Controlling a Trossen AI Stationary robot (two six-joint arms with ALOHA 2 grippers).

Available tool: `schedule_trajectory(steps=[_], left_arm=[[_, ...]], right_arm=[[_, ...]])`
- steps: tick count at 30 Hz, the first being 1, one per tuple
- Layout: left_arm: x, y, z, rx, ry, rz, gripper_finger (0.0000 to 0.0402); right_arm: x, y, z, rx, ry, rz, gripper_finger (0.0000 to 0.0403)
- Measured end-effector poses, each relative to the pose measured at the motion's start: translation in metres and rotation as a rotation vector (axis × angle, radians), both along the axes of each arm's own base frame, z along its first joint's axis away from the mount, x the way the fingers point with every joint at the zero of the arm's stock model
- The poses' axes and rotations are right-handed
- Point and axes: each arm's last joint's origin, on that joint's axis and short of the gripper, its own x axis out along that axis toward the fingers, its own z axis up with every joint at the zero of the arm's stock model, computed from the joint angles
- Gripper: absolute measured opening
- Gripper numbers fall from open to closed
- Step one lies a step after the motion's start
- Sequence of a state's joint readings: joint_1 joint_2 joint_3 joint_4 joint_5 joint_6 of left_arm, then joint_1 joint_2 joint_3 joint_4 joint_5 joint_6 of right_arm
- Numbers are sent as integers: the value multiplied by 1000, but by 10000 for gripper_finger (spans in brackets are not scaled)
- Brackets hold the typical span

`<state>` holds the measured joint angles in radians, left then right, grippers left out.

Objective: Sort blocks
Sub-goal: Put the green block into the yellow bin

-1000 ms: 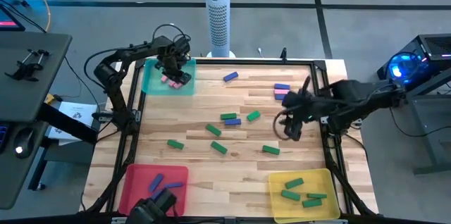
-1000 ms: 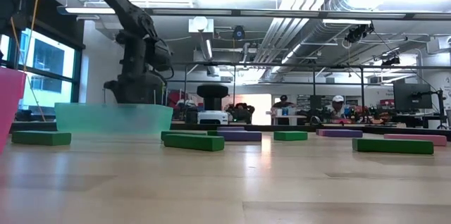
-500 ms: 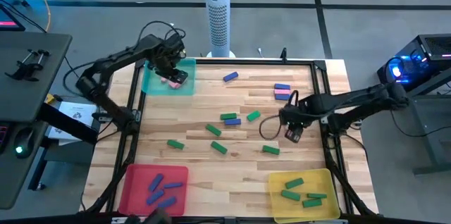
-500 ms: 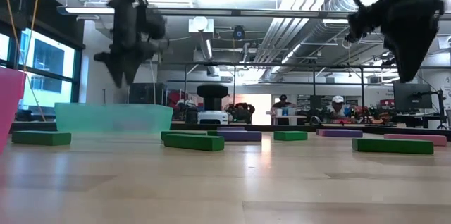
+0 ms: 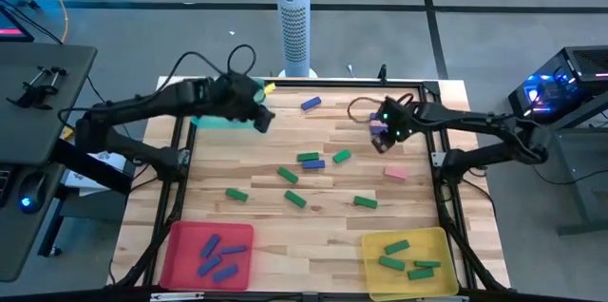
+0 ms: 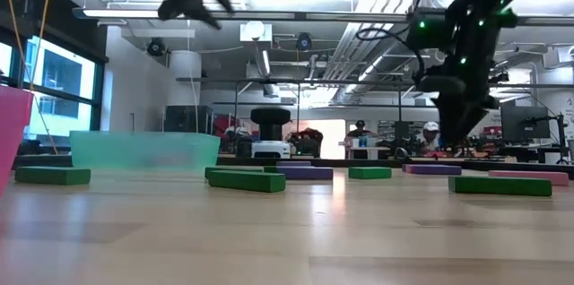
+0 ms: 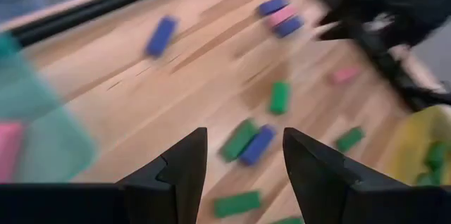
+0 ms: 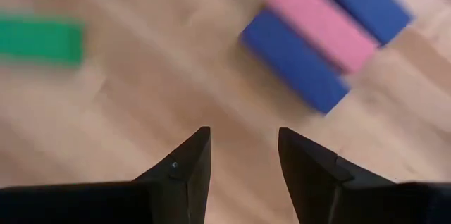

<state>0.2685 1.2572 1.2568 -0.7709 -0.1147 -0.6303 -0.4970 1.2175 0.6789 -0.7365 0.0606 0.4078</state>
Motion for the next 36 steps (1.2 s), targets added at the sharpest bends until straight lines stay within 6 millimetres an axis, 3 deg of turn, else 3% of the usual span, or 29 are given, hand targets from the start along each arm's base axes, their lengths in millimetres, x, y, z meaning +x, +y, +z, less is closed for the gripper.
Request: schedule_trajectory(steps=[4, 8, 11, 13, 18, 26, 31, 36], left_arm=[[13, -24, 6, 44, -83, -48, 174], [18, -42, 7, 75, -108, -89, 175], [18, -49, 8, 102, -106, -89, 175], [18, -52, 7, 117, -100, -85, 175], [18, -53, 7, 136, -91, -69, 175], [18, -53, 7, 194, -63, -115, 175], [18, -53, 7, 201, -58, -122, 175], [17, -53, 7, 212, -49, -133, 175]], right_arm=[[-4, -16, -2, -10, -75, -63, 144], [7, -15, 3, 80, -278, 245, 144], [17, 5, 5, 189, -409, 593, 144], [21, 26, 4, 237, -395, 770, 144], [32, 79, -1, 284, -353, 1002, 161], [38, 135, -1, 71, -263, 964, 231], [41, 159, -10, -32, -225, 882, 238], [48, 177, -33, -76, -157, 832, 232]])
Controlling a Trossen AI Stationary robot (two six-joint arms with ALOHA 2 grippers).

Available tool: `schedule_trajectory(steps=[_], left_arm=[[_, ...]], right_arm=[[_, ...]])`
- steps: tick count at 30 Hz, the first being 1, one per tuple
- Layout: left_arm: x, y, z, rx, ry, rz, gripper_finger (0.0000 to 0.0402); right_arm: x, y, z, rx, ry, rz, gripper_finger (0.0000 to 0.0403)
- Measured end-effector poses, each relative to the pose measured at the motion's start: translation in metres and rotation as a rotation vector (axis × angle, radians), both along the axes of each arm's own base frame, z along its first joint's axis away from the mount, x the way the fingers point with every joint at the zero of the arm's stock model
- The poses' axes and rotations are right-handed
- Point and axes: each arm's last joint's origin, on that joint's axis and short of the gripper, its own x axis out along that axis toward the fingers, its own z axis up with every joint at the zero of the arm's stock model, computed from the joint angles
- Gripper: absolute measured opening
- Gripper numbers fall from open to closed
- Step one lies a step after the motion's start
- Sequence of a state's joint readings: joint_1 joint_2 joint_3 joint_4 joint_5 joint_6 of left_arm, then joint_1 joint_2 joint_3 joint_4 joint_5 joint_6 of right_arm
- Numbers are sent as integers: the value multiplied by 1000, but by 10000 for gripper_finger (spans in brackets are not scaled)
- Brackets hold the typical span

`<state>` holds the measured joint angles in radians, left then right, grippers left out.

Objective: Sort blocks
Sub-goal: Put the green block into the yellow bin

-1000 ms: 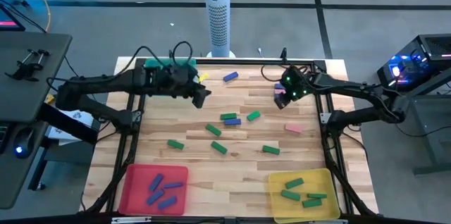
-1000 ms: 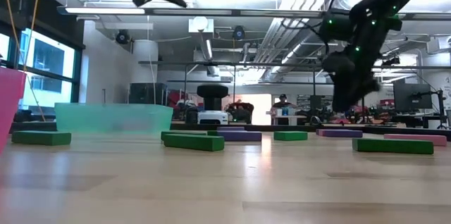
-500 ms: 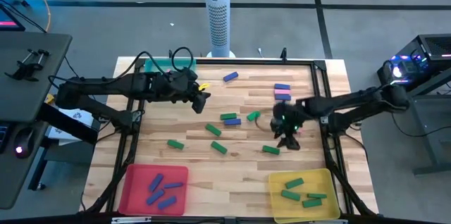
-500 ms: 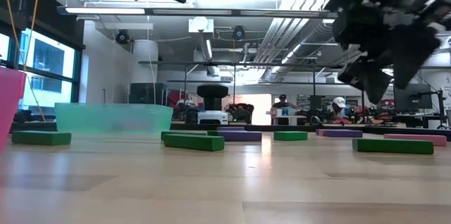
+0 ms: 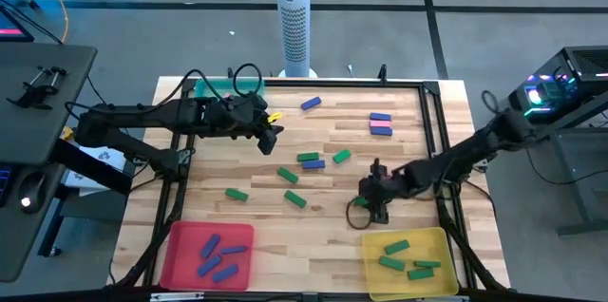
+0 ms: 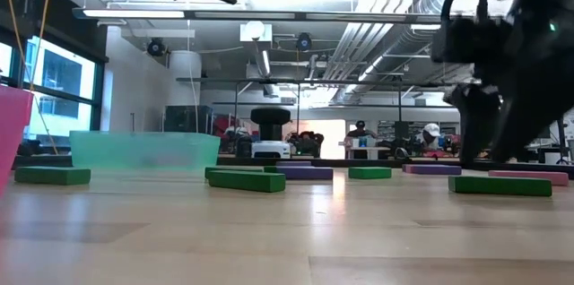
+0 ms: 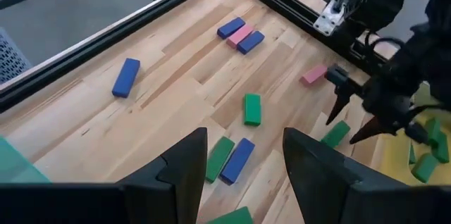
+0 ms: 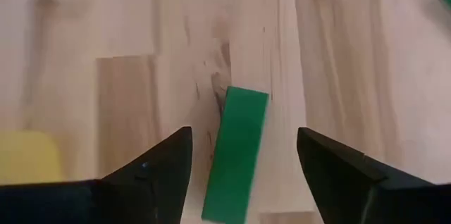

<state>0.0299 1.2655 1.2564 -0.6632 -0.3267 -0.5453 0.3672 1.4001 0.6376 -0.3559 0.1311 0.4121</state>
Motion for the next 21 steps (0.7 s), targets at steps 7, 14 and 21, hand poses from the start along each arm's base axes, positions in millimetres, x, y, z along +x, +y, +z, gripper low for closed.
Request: schedule_trajectory(steps=[7, 14, 21], left_arm=[[0, -1, 0, -17, 3, -22, 175], [-1, -6, -2, -14, 24, -47, 175], [0, -14, -2, -17, 22, -73, 175]], right_arm=[[5, 6, -27, 4, 114, -95, 136], [4, 9, -1, 61, 158, -186, 46], [-3, 43, 78, 190, -2, 1, 46]])
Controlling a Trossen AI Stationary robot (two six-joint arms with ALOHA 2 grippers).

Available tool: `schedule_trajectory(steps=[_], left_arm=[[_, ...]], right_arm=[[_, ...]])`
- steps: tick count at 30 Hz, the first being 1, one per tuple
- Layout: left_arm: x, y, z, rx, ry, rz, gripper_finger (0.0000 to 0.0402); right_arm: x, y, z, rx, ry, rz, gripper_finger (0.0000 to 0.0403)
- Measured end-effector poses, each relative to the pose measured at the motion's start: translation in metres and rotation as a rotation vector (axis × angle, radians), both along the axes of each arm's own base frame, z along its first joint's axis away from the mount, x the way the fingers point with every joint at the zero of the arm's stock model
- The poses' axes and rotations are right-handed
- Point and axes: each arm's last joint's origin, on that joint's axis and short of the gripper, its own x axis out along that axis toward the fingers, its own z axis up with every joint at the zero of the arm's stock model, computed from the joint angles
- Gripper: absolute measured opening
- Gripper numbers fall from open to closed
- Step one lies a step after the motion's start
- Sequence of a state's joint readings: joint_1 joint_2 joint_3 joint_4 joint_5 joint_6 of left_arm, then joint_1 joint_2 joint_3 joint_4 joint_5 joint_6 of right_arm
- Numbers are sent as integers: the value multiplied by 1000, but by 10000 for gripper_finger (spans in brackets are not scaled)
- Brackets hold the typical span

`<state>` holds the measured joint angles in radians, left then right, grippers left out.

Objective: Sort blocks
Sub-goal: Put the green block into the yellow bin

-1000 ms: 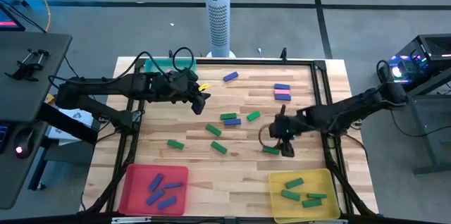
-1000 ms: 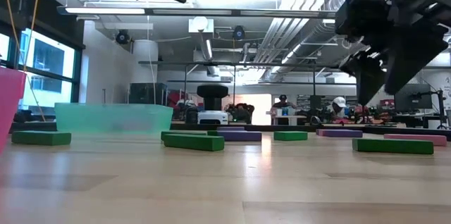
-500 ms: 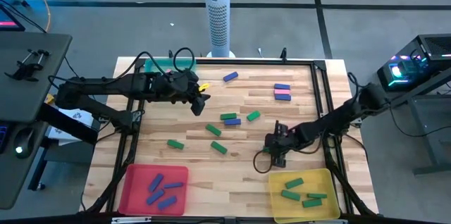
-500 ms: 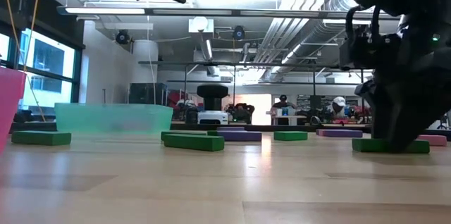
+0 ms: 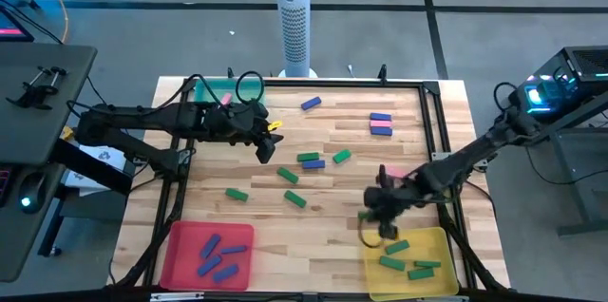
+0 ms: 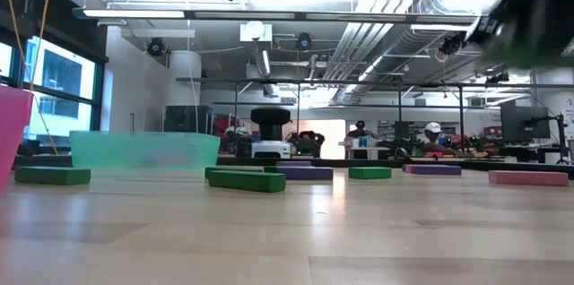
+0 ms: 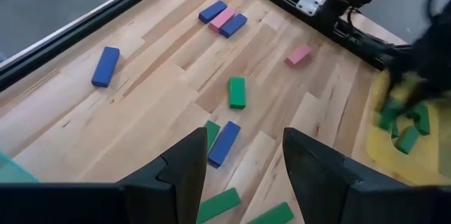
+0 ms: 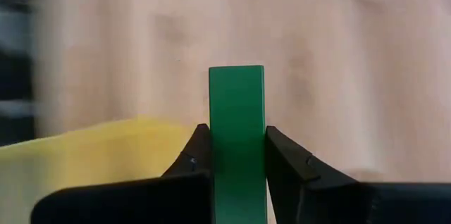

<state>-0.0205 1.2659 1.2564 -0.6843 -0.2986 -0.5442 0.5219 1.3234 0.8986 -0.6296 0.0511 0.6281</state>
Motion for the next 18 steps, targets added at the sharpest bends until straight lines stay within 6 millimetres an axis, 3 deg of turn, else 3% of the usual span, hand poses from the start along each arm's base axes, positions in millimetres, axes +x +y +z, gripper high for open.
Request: schedule_trajectory(steps=[3, 9, 13, 18], left_arm=[[0, -2, 0, -1, -3, -5, 175], [0, -5, 0, -1, -2, -16, 175], [0, -5, 0, -1, -3, -16, 175], [0, -5, 0, -1, -3, -16, 175]], right_arm=[[-14, 20, 14, 151, -12, 112, 46], [-47, 79, 8, 297, 54, 254, 46], [-62, 110, -16, 283, 145, 253, 50], [-65, 131, -50, 254, 254, 175, 80]])
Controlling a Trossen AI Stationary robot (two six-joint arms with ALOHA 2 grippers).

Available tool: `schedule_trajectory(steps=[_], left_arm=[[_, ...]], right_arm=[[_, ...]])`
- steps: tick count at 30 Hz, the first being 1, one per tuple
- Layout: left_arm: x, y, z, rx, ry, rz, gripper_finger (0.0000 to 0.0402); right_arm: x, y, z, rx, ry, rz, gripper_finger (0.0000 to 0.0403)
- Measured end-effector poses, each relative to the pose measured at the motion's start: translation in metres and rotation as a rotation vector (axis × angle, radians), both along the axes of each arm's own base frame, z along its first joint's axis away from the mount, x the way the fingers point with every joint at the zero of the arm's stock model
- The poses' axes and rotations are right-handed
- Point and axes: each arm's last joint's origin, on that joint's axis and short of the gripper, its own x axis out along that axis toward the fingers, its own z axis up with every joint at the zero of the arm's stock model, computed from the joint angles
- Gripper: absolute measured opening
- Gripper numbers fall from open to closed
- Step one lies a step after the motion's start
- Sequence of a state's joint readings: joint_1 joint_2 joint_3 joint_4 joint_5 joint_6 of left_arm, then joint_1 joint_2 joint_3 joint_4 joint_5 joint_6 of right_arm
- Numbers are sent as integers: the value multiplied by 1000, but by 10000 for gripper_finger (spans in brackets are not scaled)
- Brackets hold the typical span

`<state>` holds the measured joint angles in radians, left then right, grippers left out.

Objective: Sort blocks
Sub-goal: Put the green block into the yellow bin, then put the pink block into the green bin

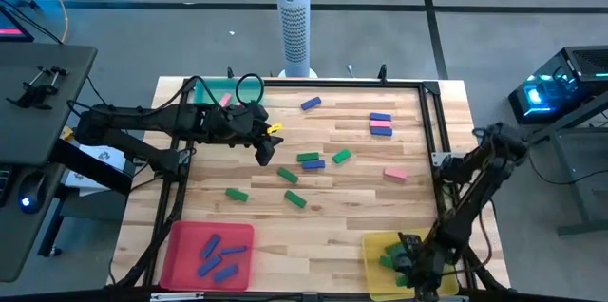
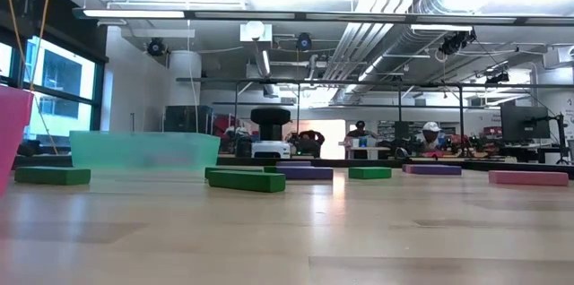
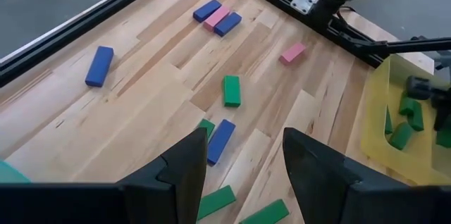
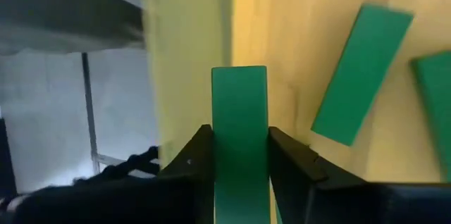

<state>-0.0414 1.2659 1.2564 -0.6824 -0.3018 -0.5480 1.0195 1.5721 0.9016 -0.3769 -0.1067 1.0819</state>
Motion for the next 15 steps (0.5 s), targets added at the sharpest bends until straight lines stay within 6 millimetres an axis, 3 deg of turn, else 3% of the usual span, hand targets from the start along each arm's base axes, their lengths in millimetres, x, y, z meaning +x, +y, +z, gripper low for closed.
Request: schedule_trajectory(steps=[3, 6, 10, 15], left_arm=[[0, 0, 0, -1, 0, 0, 175], [0, 0, 0, -1, 0, -1, 175], [0, 0, 0, -15, -5, 10, 175], [0, 0, 0, -28, -9, 17, 175]], right_arm=[[2, 3, -12, -7, 59, -28, 100], [6, 1, -10, 13, 75, -25, 122], [11, -11, 9, 73, 72, -27, 140], [13, -41, 45, 121, 26, -91, 143]])
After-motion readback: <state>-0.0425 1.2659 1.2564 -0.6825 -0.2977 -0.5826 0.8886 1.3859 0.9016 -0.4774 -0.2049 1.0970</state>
